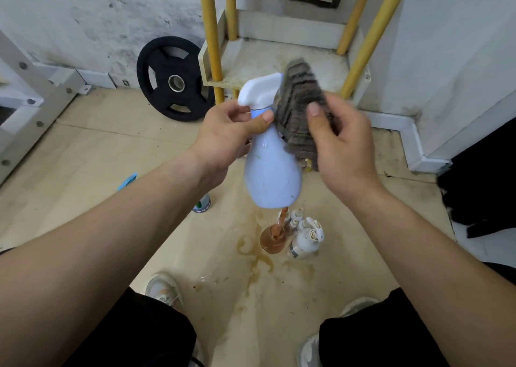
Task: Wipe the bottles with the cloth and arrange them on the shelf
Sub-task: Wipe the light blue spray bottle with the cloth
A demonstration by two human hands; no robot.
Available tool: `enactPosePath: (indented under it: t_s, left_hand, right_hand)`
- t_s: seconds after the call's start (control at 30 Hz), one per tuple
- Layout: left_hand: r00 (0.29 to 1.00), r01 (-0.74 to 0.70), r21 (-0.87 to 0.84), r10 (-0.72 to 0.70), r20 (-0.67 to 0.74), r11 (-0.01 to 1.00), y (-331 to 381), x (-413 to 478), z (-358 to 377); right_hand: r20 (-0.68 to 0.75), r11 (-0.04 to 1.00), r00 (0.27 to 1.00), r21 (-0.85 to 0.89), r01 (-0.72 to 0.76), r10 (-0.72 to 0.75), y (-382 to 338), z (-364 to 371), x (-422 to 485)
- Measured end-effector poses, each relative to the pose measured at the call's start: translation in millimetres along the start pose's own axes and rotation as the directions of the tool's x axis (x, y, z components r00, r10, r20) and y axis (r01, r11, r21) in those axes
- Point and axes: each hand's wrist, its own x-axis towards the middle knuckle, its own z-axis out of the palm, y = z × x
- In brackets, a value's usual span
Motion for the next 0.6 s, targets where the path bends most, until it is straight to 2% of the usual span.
enactPosePath:
  t_s: [0.07, 0.17, 0.3, 0.4, 0.43, 0.53, 0.6]
  left_hand:
    - [1.0, 0.017, -0.023, -0.016, 0.022, 1.0, 1, -1, 4]
    - [0.996, 0.084, -0.099, -0.082, 0.016, 0.992, 2, -3, 10]
    - [0.989, 0.144, -0.204, -0.144, 0.015, 0.968, 5, -3, 12]
    - [0.988, 0.139, -0.258, -0.153, -0.031, 0.956, 6, -2, 9]
    - [0.989, 0.13, -0.277, -0.146, -0.037, 0.952, 6, -1, 8]
    - [0.988, 0.11, -0.279, -0.135, -0.071, 0.954, 4, -1, 3]
    - [0.986, 0.105, -0.268, -0.135, -0.099, 0.958, 2, 0, -1]
  right_hand:
    - [0.134, 0.987, 0.99, -0.145, 0.069, -0.05, 3, 8, -9]
    - [0.269, 0.877, 0.953, -0.414, 0.244, -0.138, 14, 19, -17]
    - [0.309, 0.754, 0.933, -0.565, 0.337, -0.185, 19, 22, -19]
    - [0.32, 0.715, 0.925, -0.597, 0.364, -0.204, 23, 25, -25]
    - [0.331, 0.742, 0.931, -0.583, 0.331, -0.155, 24, 26, -28]
    - [0.385, 0.892, 0.917, -0.445, 0.082, 0.108, 30, 28, -35]
    - [0.378, 0.938, 0.912, -0.347, -0.019, 0.158, 33, 28, -39]
